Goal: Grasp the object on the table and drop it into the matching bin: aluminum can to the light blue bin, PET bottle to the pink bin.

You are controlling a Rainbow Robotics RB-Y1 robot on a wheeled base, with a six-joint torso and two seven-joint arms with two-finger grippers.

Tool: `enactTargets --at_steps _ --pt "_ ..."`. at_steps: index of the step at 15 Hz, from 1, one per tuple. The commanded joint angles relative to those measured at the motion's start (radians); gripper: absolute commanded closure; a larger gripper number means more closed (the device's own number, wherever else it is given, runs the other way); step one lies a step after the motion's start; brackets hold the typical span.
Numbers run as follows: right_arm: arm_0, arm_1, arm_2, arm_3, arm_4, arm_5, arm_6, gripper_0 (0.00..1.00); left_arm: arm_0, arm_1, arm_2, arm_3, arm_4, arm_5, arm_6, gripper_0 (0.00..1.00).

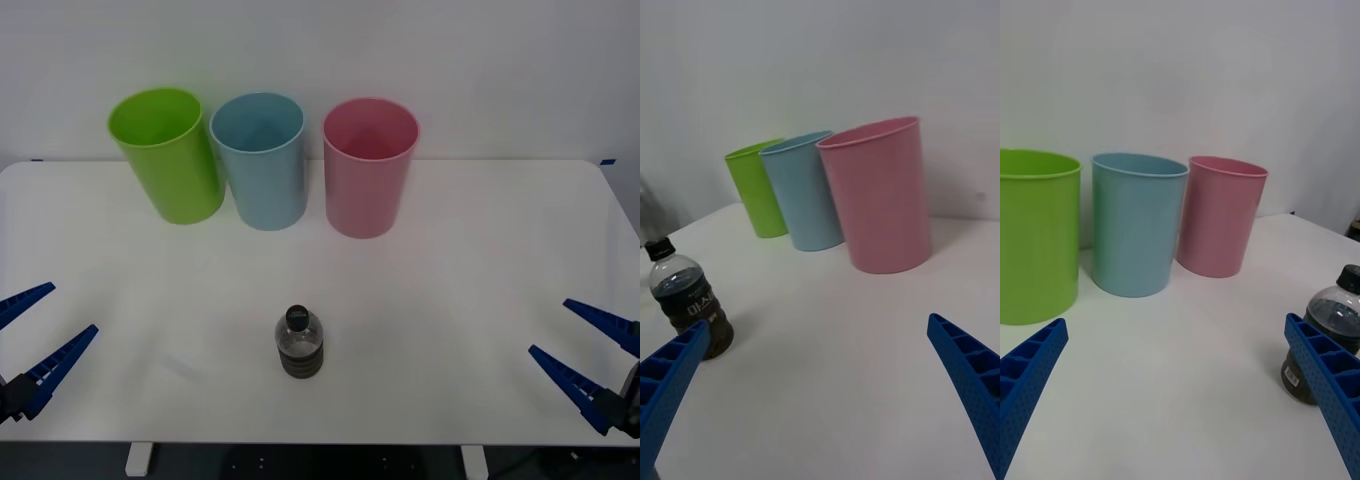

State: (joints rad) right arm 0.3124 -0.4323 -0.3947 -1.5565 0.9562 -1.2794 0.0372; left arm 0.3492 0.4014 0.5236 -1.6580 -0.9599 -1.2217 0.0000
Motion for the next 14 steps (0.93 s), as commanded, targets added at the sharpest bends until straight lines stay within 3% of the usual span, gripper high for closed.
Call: enactTargets --at_steps 1,6,14 --pt "-0.061 0.003 0.016 0.07 0.032 -0.075 0.075 0.0 0.0 0.0 0.0 0.0 0.0 0.0 0.0 0.0" --pt "-0.131 0.001 0.066 0.156 0.076 -0.103 0.217 0.0 0.0 0.0 0.0 0.0 0.0 0.0 0.0 0.0" --pt "-0.233 0.001 0.229 0.239 0.102 -0.09 0.282 0.0 0.0 0.0 0.0 0.0 0.0 0.0 0.0 0.0"
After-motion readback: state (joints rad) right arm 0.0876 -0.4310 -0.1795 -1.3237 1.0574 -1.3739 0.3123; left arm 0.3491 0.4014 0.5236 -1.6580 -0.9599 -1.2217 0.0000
